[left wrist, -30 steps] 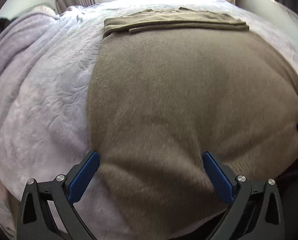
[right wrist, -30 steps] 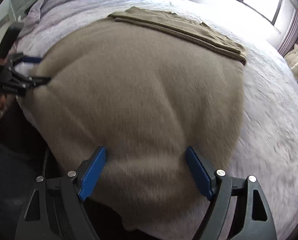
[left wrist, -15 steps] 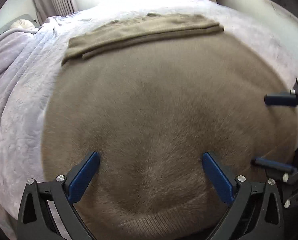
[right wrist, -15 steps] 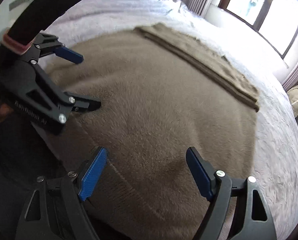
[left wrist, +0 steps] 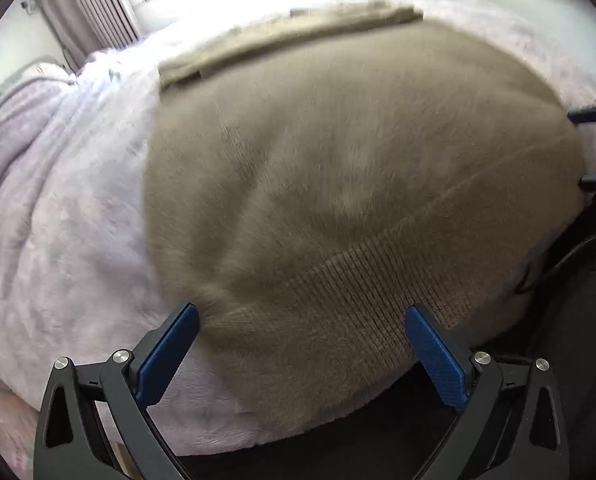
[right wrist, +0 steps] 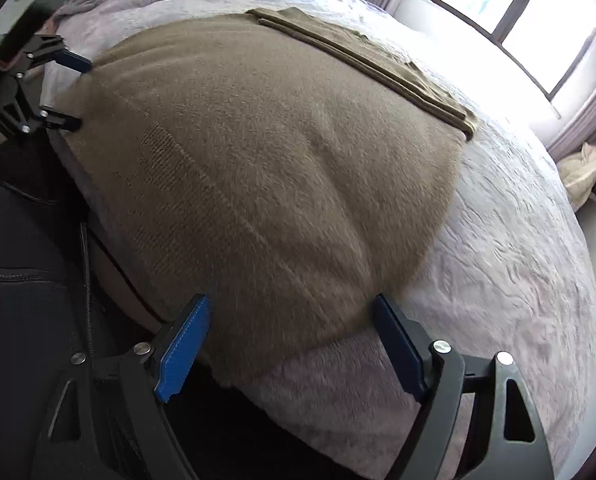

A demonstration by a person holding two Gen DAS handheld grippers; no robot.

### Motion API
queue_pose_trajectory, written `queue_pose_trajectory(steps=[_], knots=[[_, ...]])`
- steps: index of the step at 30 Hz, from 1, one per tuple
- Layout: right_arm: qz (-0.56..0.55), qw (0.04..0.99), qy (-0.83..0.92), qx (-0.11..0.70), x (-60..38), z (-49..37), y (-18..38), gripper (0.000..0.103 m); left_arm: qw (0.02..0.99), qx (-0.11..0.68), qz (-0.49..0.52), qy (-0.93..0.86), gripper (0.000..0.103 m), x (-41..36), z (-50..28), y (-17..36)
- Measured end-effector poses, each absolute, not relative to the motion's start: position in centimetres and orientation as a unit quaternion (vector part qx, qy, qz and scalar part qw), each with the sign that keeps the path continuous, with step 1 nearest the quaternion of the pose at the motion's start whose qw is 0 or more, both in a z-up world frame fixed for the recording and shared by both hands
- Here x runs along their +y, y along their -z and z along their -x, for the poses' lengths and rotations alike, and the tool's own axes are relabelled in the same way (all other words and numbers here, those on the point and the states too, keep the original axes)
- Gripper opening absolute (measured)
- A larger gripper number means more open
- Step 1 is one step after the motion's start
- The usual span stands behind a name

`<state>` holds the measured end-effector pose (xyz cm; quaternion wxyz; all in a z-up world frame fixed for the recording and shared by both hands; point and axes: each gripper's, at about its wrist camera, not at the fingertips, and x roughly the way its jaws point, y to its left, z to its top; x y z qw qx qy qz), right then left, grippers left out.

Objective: Fold small clothes

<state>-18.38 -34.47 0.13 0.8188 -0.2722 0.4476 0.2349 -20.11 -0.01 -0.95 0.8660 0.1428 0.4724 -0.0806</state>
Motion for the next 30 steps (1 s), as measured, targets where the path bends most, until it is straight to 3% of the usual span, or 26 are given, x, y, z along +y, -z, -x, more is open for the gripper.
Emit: queue_pose_trajectory(steps=[5, 10, 18, 20, 21, 30], knots=[[0.211, 0.843, -0.248, 0.428, -34.1, 16.3, -3.7, 0.085, 0.89, 0.435, -0.084, 0.103, 0.103, -1.5, 16.4, -3.3], [0.205, 0.854, -0.225, 0.421, -30.3, 11.2, -4.5, 0.085, 0.891, 0.441, -0.076, 0.08, 0.103, -5.4, 8.4, -3.7], [0.076, 0.853, -0.096, 0.508, -28.6, -4.8, -4.7, 0.087, 0.831, 0.553, 0.031, -0.047, 0.103, -4.2, -5.4, -1.2], [0.053, 0.811, -0.03, 0.582, -28.8, -7.9, -1.9, 0.089, 0.797, 0.599, 0.054, -0.058, 0.103, -3.5, -5.3, 1.6], [0.05, 0.777, -0.014, 0.627, -28.7, -9.0, 0.0, 0.093, 0.812, 0.579, 0.055, -0.054, 0.103, -3.5, -4.5, 1.6], [0.081, 0.852, -0.049, 0.516, -28.8, 2.9, -1.2, 0.094, 0.864, 0.503, 0.013, -0.016, 0.103, -4.9, 10.0, 1.0]])
